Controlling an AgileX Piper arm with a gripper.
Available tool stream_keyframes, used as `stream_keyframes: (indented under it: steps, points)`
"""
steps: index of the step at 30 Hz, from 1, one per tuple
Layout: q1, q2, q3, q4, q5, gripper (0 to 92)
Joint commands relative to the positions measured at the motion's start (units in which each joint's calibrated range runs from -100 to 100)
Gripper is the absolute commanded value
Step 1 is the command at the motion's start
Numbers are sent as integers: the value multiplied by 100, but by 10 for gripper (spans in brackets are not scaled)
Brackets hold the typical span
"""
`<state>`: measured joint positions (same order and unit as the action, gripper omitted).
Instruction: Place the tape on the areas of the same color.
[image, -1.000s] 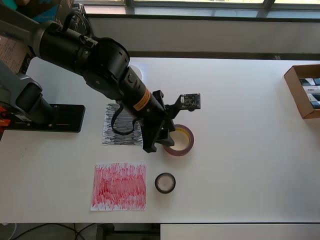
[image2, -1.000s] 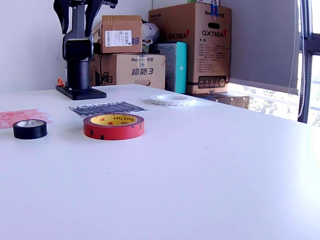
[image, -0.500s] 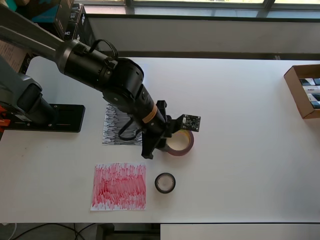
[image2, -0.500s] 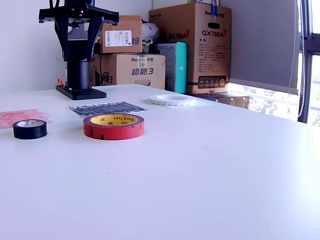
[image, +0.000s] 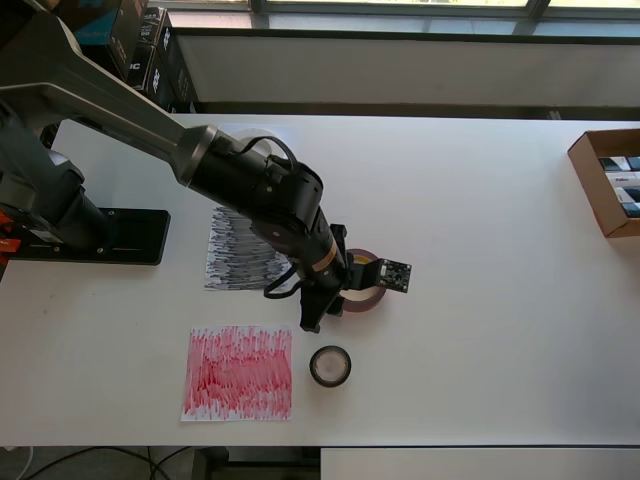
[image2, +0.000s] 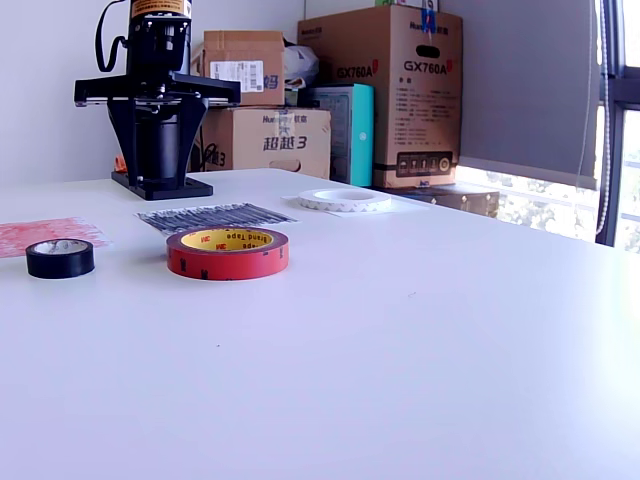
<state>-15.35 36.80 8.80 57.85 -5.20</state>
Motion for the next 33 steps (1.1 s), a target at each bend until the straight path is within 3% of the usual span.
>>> stream_keyframes:
  steps: [1, 33]
  points:
    - [84, 295, -467, 49, 112, 485]
    - [124, 1119, -549, 49, 292, 482]
